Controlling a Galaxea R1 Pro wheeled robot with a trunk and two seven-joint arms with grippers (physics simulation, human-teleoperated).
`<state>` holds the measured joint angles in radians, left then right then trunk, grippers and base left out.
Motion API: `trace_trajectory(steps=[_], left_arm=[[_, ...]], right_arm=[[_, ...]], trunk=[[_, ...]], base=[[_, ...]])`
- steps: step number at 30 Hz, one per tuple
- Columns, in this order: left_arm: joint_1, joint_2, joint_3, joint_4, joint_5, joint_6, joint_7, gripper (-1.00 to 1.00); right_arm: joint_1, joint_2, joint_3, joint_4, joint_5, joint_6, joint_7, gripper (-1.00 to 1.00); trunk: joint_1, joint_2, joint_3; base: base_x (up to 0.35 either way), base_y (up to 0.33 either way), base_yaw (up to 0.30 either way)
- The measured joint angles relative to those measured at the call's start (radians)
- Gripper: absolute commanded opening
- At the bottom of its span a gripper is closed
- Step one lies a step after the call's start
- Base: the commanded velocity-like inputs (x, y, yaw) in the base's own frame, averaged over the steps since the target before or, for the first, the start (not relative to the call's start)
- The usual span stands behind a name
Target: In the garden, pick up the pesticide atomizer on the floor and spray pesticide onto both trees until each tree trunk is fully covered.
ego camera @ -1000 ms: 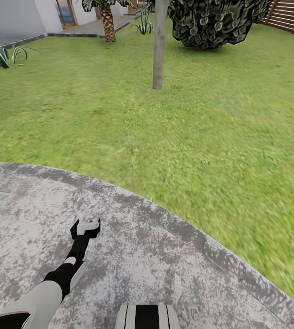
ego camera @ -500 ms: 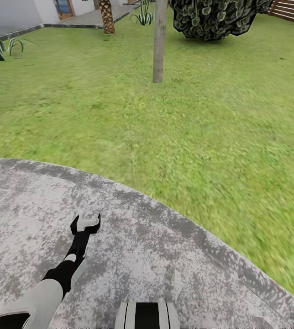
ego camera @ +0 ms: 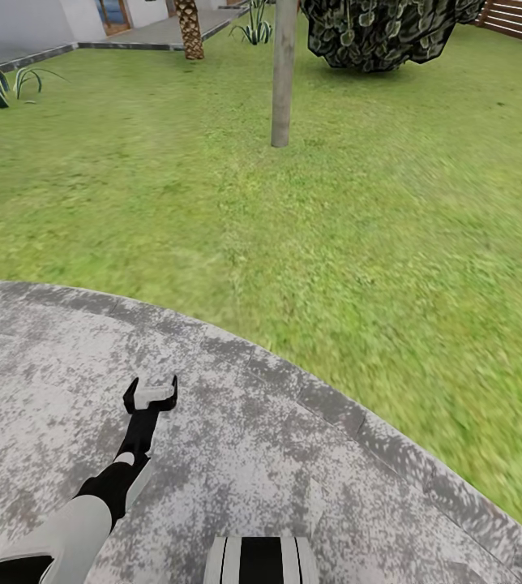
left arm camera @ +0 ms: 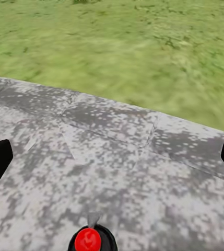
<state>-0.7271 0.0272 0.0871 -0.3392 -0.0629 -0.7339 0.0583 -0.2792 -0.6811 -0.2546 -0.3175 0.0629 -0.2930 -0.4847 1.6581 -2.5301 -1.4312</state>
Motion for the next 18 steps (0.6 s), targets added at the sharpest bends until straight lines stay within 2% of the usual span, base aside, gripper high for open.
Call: trace_trajectory(steps=[4,7,14,18], left_arm=[[0.000,0.000,0.000,0.001,0.000,-0.002,0.000,1.00],[0.000,0.000,0.000,0.002,0.000,-0.002,0.000,1.00],[0.000,0.000,0.000,0.000,0.000,-0.004,0.000,1.00],[0.000,-0.001,0.000,0.000,0.000,-0.020,0.000,1.00]], right_arm=[[0.000,0.000,0.000,0.000,0.000,0.000,0.000,1.00],[0.000,0.000,0.000,0.000,0.000,0.000,0.000,1.00],[0.000,0.000,0.000,0.000,0.000,0.000,0.000,1.00],[0.000,0.000,0.000,0.000,0.000,0.000,0.000,1.00]], trunk=[[0.000,0.000,0.000],[0.001,-0.001,-0.011],[0.001,-0.001,-0.012],[0.003,-0.002,-0.027]], base=[[0.000,0.000,0.000],[0.000,0.000,0.000],[0.000,0.000,0.000],[0.000,0.000,0.000]])
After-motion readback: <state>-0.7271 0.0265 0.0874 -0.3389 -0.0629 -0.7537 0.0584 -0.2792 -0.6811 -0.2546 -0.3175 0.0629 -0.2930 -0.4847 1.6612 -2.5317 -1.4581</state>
